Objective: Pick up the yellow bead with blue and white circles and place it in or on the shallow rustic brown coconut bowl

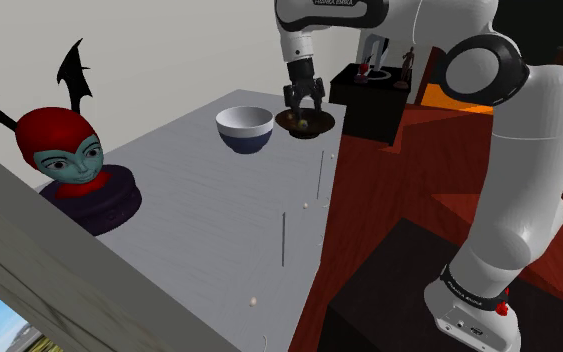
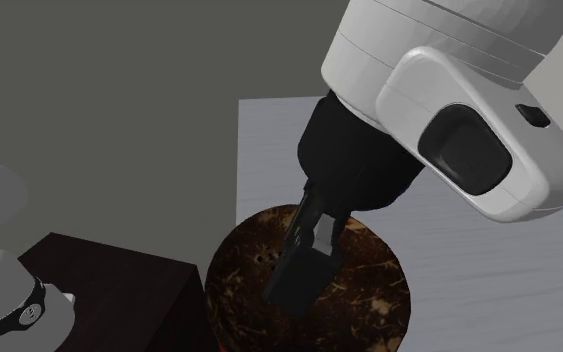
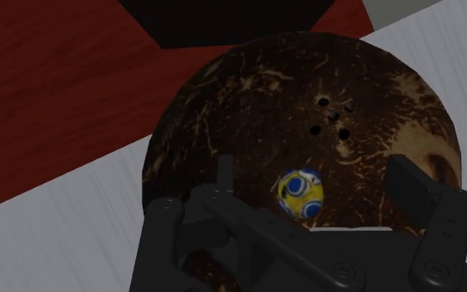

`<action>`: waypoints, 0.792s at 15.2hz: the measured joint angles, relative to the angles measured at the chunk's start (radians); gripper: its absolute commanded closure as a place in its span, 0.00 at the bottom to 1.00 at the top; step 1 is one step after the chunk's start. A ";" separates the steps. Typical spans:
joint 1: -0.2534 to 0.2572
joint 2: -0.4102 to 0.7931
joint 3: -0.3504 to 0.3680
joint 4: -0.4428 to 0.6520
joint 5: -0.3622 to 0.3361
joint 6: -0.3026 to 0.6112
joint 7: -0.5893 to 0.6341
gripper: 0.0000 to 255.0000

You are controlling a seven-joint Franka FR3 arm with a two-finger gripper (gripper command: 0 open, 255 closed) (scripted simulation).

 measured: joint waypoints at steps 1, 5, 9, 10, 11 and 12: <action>0.000 0.000 0.000 0.000 0.000 0.000 0.000 0.00; 0.032 0.121 0.002 0.276 -0.023 -0.154 0.013 0.00; 0.043 0.172 -0.001 0.389 -0.034 -0.219 0.012 0.00; 0.044 0.175 -0.001 0.395 -0.034 -0.222 0.012 0.00; 0.044 0.176 -0.001 0.397 -0.035 -0.223 0.012 0.00; 0.045 0.177 -0.001 0.399 -0.035 -0.224 0.012 0.00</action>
